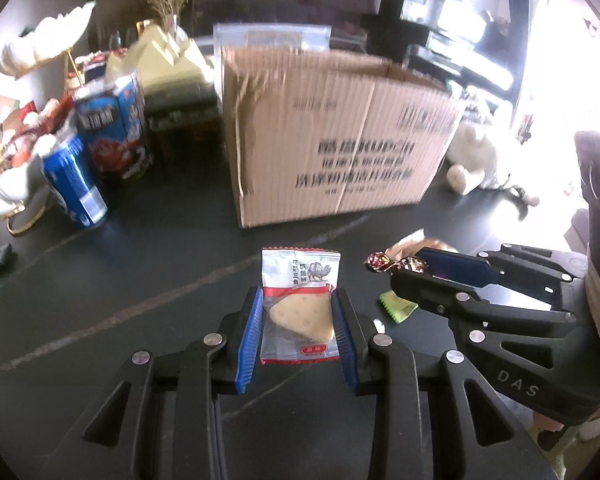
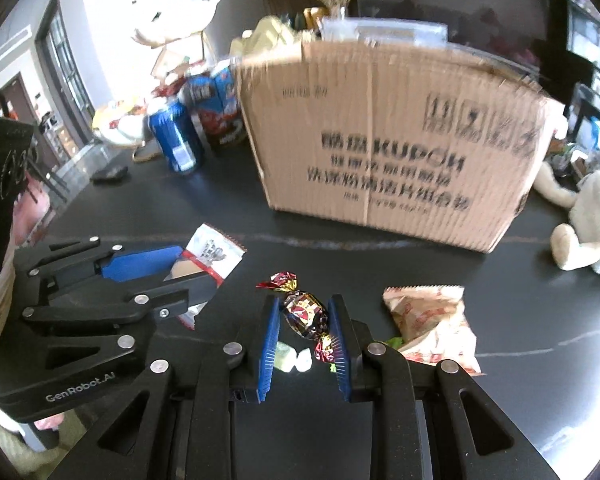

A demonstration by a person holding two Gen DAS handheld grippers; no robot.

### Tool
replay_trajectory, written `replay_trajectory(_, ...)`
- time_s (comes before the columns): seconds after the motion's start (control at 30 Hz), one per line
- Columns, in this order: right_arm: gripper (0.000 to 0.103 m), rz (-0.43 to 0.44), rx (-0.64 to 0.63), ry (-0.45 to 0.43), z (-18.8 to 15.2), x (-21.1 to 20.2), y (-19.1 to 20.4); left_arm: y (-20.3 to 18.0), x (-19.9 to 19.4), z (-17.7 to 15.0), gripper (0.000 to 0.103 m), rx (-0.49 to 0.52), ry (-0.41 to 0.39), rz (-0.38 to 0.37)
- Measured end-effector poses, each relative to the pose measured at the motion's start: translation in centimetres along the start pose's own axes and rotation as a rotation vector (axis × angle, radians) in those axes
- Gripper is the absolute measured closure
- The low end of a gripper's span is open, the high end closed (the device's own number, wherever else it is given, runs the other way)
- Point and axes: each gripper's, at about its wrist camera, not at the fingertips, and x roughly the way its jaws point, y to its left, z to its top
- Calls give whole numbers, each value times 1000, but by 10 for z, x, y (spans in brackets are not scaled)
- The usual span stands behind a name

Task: Organize snacks
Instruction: 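Carry the cheese packet with the left tool while the right tool carries the red-gold candy over the box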

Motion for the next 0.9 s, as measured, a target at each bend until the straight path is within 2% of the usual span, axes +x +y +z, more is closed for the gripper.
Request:
replay_trajectory(0.43,77,-42,29,-169,27,-68,-1,-19,-62,34,69,28,-152,-4)
replay_trajectory(0.9,77,-71,61,-294,64,-110,-10,-33,-93,78,69,54,-249,-9)
